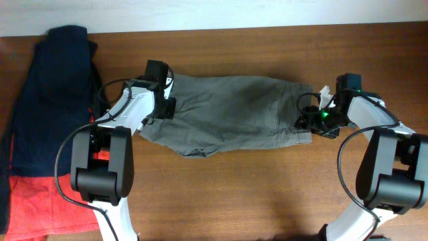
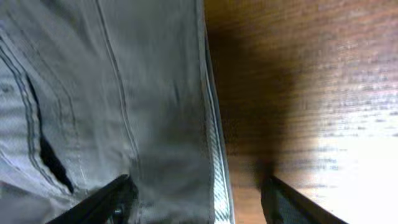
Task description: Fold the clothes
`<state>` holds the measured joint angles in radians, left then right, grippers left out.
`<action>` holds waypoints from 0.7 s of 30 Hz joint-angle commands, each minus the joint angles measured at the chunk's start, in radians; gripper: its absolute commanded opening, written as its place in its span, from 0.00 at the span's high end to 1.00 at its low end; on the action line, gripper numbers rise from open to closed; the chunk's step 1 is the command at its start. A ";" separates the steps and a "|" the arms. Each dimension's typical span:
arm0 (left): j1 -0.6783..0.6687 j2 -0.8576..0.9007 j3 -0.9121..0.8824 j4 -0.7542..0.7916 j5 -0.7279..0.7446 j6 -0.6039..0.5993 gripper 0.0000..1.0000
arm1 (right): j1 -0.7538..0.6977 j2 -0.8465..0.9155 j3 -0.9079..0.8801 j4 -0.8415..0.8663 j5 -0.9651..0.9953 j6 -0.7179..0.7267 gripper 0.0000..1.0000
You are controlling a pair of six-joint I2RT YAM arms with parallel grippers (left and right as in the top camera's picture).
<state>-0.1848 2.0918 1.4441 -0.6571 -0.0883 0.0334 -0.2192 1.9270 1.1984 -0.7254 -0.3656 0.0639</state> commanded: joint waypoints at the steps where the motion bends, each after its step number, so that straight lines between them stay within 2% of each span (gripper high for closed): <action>1: 0.004 0.057 -0.018 -0.005 -0.014 -0.018 0.99 | 0.003 0.042 -0.023 0.012 -0.073 0.027 0.35; 5: 0.004 0.057 -0.018 -0.005 -0.014 -0.018 0.99 | 0.003 0.071 -0.023 0.012 -0.183 0.046 0.41; 10: 0.004 0.057 -0.018 -0.005 -0.014 -0.018 0.99 | 0.002 0.075 -0.023 0.031 -0.252 0.073 0.58; 13: 0.004 0.057 -0.018 -0.007 -0.013 -0.018 0.99 | -0.012 0.075 -0.022 0.046 -0.252 0.087 0.77; 14: 0.004 0.057 -0.018 -0.009 -0.013 -0.019 0.99 | -0.034 0.075 -0.020 0.046 -0.252 0.087 0.90; 15: 0.004 0.057 -0.018 -0.009 -0.013 -0.019 0.99 | -0.047 0.075 -0.020 0.045 -0.252 0.087 0.96; 21: 0.003 0.057 -0.018 -0.016 -0.003 -0.024 0.99 | -0.150 0.063 -0.016 0.032 -0.296 0.040 0.96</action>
<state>-0.1848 2.0922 1.4441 -0.6575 -0.0891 0.0292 -0.3065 1.9873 1.1854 -0.6876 -0.6487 0.1398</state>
